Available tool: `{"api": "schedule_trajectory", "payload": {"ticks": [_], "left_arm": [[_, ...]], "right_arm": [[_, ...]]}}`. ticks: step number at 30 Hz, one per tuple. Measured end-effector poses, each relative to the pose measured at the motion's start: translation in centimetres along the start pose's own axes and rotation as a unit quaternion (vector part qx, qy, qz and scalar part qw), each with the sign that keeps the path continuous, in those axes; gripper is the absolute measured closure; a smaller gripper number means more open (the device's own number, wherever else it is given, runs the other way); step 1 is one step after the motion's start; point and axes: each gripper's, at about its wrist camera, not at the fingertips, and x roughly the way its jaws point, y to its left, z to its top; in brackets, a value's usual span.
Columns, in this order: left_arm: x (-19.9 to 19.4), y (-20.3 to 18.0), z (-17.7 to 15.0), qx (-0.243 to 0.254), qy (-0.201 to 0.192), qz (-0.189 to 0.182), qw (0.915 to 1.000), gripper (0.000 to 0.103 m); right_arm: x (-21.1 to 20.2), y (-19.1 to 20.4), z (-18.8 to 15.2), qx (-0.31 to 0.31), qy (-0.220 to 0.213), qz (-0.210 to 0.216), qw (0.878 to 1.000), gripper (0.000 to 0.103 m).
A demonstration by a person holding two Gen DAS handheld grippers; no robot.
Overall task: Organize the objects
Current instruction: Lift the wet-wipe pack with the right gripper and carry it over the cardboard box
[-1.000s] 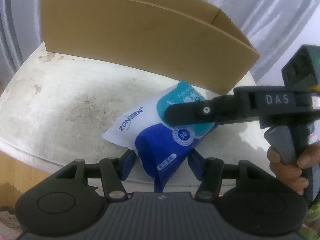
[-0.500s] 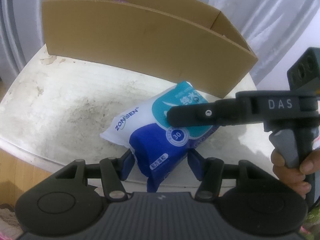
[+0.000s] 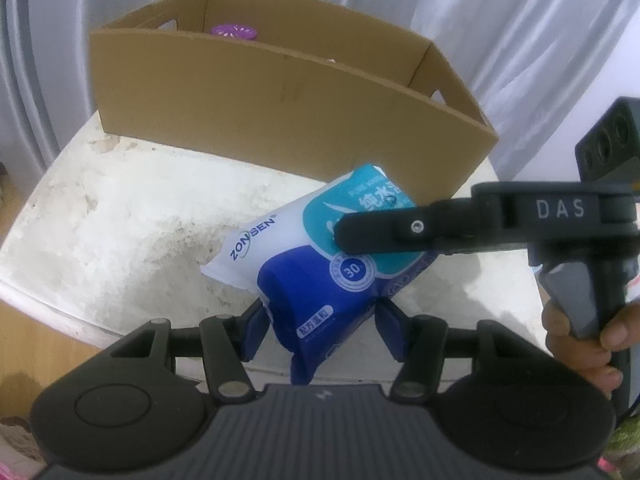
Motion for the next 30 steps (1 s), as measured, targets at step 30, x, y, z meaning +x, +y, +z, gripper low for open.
{"api": "schedule_trajectory", "payload": {"ticks": [30], "left_arm": [[-5.7, -0.6, 0.4, 0.008, -0.050, 0.024, 0.9984, 0.044]], "right_arm": [[-3.5, 4.9, -0.2, -0.031, -0.035, 0.027, 0.999, 0.030]]}}
